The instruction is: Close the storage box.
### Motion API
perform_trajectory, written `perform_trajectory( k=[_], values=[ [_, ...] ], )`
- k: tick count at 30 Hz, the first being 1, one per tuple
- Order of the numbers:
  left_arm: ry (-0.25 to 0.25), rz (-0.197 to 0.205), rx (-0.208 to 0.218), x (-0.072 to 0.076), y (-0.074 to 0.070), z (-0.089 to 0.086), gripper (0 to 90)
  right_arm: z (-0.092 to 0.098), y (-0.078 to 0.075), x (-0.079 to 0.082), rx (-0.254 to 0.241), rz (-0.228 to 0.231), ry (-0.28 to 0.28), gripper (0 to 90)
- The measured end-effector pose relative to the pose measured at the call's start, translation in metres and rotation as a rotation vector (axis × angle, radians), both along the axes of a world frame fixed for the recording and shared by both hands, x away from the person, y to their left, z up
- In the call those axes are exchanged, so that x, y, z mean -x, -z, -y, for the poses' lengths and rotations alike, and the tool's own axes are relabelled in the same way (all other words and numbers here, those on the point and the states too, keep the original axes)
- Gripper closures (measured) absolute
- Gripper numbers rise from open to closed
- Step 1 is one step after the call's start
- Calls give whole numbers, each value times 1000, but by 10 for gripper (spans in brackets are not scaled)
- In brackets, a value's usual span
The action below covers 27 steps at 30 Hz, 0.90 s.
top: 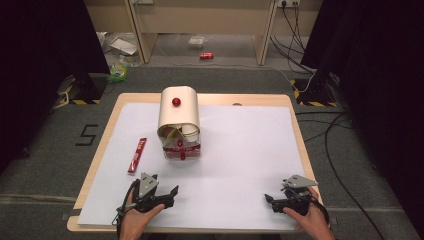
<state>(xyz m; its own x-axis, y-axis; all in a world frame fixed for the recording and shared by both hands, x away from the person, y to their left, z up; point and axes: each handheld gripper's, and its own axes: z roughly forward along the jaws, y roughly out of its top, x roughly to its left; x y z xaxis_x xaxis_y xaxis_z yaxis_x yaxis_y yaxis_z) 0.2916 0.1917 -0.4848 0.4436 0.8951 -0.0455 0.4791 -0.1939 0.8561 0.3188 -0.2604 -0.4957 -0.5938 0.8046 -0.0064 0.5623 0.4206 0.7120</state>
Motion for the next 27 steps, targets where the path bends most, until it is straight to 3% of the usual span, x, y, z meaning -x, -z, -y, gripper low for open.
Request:
perform_trajectory(
  k=[27],
  values=[
    [11, -20, -15, 21, 8, -9, 152, 0, 0, 0, 0, 0, 0, 111]
  ],
)
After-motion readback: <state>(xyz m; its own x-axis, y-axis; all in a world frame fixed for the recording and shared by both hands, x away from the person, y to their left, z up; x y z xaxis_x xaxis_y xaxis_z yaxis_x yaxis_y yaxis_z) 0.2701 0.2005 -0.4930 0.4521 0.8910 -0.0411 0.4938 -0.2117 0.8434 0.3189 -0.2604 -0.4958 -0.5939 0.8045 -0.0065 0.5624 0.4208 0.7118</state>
